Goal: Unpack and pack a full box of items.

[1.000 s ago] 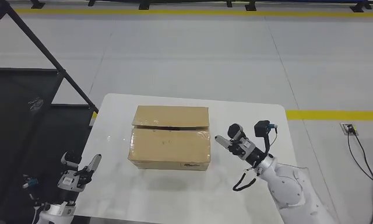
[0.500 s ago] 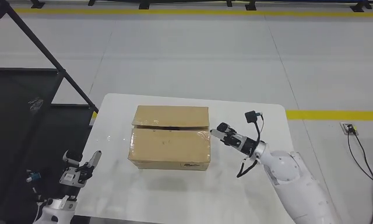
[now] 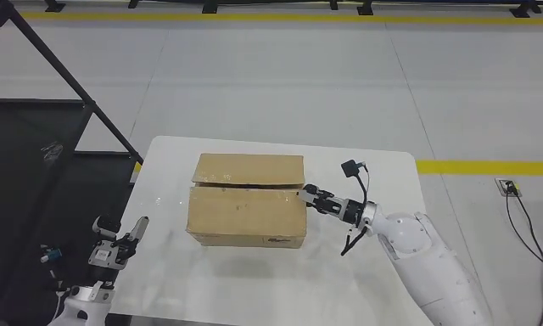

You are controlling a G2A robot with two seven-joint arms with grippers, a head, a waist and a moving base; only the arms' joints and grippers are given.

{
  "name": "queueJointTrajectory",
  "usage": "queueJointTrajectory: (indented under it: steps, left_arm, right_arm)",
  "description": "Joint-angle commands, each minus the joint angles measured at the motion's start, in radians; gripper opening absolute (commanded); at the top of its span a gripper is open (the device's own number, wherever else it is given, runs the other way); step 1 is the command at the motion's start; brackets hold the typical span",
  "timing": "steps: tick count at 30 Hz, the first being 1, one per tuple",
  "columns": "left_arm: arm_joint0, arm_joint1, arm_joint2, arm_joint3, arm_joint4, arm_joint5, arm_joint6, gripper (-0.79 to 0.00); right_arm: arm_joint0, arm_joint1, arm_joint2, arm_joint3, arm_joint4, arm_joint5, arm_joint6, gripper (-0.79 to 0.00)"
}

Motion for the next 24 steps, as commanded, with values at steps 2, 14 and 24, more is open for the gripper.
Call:
queueJointTrajectory:
  steps: [2,14,24]
  left_arm:
    - [-0.001,-0.001,0.002,0.002,0.001,0.001,0.002,0.0]
    - [-0.006,-0.004,0.004,0.016,-0.003,0.003,-0.001,0.0]
    - [-0.031,-0.005,0.024,0.028,0.015,-0.018,-0.03,0.0]
  right_arm:
    - [0.006,0.0,-0.006,0.003,-0.003,0.012,0.01,-0.542]
    - [-0.025,0.009,0.009,-0.036,-0.014,0.051,-0.002,-0.785]
    - [-0.166,0.034,0.076,-0.225,-0.082,0.111,-0.057,-0.785]
